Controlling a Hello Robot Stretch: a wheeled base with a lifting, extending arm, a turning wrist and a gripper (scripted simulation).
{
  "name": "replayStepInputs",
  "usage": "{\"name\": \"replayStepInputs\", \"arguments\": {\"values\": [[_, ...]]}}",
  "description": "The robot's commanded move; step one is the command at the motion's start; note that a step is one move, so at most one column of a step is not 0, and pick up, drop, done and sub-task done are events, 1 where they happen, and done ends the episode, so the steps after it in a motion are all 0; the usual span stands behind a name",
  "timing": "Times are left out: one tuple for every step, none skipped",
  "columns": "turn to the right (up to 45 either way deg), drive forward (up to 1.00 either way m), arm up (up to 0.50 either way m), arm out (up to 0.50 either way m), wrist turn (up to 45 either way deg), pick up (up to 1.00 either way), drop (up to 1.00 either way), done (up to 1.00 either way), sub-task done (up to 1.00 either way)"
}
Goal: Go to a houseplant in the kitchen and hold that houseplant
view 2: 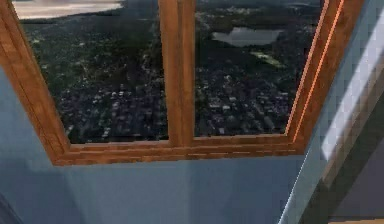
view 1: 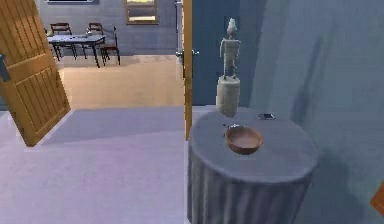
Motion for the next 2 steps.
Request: {"name": "replayStepInputs", "arguments": {"values": [[-27.0,0.00,0.00,0.00,0.0,0.00,0.00,0.00,0.00],[-3.0,0.00,0.00,0.00,0.0,0.00,0.00,0.00,0.00]]}}
